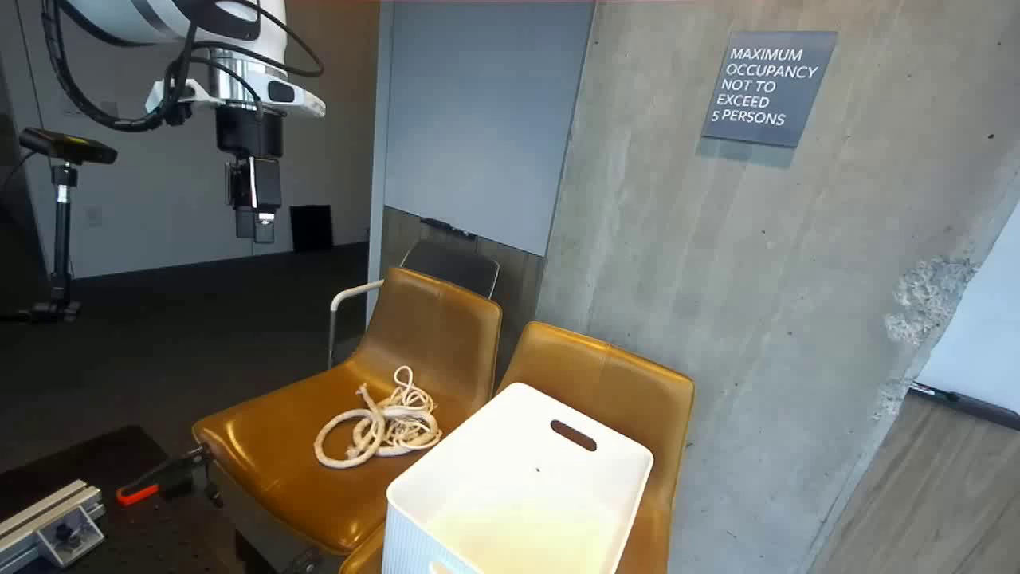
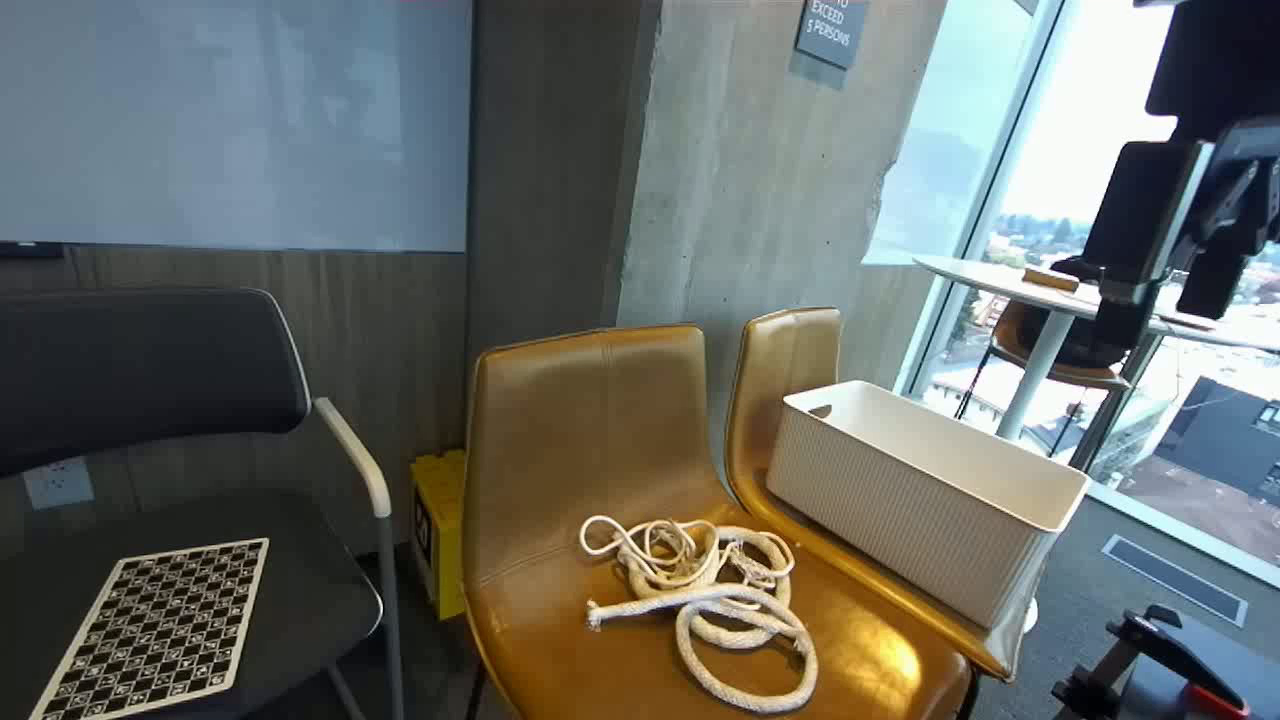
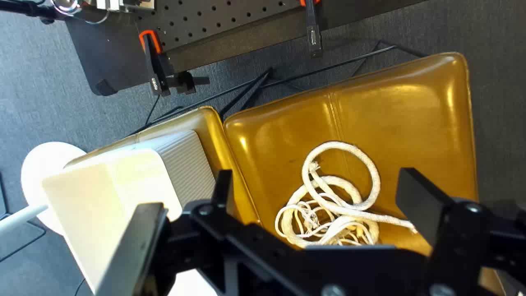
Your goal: Shift the pieces of rope, one after the other, to the laundry basket
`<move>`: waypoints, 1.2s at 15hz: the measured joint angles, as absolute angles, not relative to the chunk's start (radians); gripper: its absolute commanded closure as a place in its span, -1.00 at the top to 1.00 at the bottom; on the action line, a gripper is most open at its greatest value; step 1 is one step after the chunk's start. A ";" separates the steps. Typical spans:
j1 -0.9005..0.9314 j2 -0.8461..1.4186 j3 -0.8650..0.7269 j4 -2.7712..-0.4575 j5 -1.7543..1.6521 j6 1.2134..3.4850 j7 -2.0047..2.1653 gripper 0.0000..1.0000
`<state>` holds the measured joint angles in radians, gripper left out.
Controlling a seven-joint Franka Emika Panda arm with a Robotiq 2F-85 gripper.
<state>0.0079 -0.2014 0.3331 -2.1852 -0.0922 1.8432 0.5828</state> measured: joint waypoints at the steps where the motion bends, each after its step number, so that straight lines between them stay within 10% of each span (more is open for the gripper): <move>1: 0.008 -0.201 0.333 -2.184 -0.092 1.844 0.583 1.00; 18: 0.055 -0.098 0.290 -2.124 -0.108 2.013 0.530 1.00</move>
<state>0.0554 -0.0978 0.2901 -2.1238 -0.1077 2.0134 0.5303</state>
